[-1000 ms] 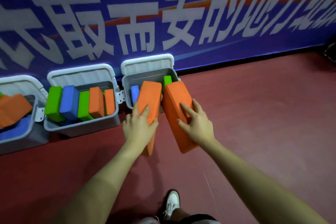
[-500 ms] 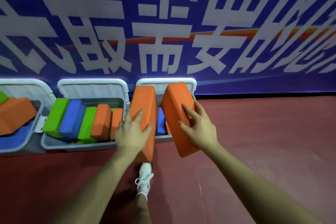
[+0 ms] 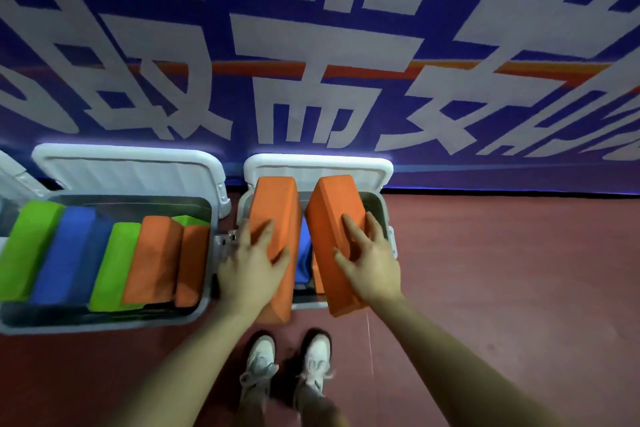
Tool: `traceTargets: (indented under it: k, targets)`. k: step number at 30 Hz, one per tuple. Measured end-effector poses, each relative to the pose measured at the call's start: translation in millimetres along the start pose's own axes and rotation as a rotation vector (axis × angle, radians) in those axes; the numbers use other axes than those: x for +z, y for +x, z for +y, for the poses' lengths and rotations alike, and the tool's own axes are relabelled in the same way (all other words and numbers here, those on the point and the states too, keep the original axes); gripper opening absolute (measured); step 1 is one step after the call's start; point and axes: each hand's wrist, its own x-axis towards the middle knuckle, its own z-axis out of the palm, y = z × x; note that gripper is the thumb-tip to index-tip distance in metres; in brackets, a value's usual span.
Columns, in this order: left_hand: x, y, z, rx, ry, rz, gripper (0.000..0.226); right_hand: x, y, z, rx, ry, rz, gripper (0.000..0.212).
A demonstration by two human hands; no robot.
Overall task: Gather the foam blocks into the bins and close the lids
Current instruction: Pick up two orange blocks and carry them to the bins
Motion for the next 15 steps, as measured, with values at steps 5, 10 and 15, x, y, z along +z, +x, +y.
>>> traceTargets:
  k: [5,10,15]
  targets:
    - [83.1,50.3,-13.0,-0.095,0.009,-0.063,0.058,71.2,65.8,42.0,0.004,-0.001,-0.066,0.065]
    - [166.5,83.5,-33.7,-0.213,-0.037,-0.012,0.057,147.3,113.3,82.6,-0.006,0.117,-0.088,0.066]
    - [219.7,103.7,-43.8,-0.299,-0.081,-0.004,0.061,204.0,137.8,103.6,0.021,0.288,-0.053,0.066]
